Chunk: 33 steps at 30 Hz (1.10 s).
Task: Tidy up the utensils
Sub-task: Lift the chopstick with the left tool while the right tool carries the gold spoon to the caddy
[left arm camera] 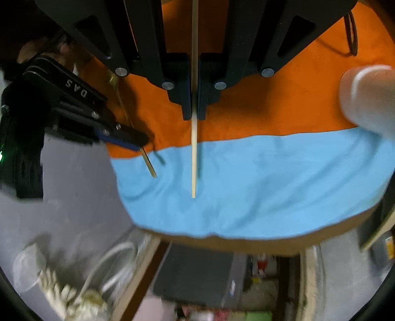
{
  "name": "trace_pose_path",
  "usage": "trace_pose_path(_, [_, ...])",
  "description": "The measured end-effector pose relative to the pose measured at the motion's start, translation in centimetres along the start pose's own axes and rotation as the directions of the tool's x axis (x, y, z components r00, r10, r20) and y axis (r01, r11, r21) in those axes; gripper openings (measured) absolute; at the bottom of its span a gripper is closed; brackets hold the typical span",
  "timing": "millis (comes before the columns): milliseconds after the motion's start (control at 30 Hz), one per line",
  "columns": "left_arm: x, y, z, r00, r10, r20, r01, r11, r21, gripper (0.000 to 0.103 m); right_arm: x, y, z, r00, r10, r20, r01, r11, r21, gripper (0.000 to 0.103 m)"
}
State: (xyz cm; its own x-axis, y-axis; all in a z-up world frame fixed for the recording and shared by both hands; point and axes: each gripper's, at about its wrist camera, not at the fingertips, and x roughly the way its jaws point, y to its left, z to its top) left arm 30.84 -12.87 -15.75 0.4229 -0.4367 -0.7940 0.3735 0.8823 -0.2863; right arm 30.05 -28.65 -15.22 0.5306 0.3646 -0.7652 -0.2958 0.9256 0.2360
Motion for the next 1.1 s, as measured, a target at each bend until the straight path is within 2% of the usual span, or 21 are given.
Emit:
trace_pose_path(67, [-2.2, 0.3, -0.9, 0.995, -0.010, 0.100, 0.012, 1.000, -0.016, 0.002, -1.2, 0.6, -0.8, 0.998, 0.013, 0.060, -0.014, 1.000, 0.009, 0.003])
trace_pose_path(133, [-4.1, 0.4, -1.8, 0.983, -0.004, 0.185, 0.008, 1.000, -0.020, 0.002, -2.1, 1.3, -1.2, 0.993, 0.027, 0.113, -0.029, 0.999, 0.015, 0.003])
trace_pose_path(233, [-6.4, 0.5, -3.1, 0.962, 0.007, 0.274, 0.002, 0.999, -0.033, 0.002, -3.4, 2.6, -2.1, 0.979, 0.035, 0.201, -0.037, 0.999, 0.003, 0.003])
trace_pose_path(433, [-10.0, 0.8, -4.1, 0.916, 0.032, 0.400, -0.012, 0.999, -0.052, 0.002, -4.7, 4.2, -2.1, 0.952, 0.049, 0.301, -0.046, 0.999, -0.016, 0.003])
trace_pose_path(700, [-14.1, 1.7, -4.5, 0.853, 0.055, 0.519, -0.009, 0.996, -0.090, 0.002, -6.9, 5.9, -1.4, 0.917, 0.055, 0.396, -0.049, 0.998, -0.026, 0.003])
trace_pose_path(800, [-15.7, 2.5, -4.2, 0.826, 0.063, 0.561, -0.007, 0.995, -0.101, 0.002, -7.7, 6.8, -0.8, 0.902, 0.065, 0.427, -0.057, 0.998, -0.031, 0.003])
trace_pose_path(933, [-18.4, 4.1, -3.7, 0.777, 0.088, 0.623, -0.009, 0.992, -0.129, 0.002, -9.0, 8.6, 0.4, 0.878, 0.087, 0.471, -0.070, 0.996, -0.053, 0.003])
trace_pose_path(1100, [-21.5, 6.8, -3.0, 0.718, 0.130, 0.684, -0.028, 0.987, -0.159, 0.002, -10.9, 11.6, 2.4, 0.833, 0.130, 0.537, -0.095, 0.991, -0.092, 0.003])
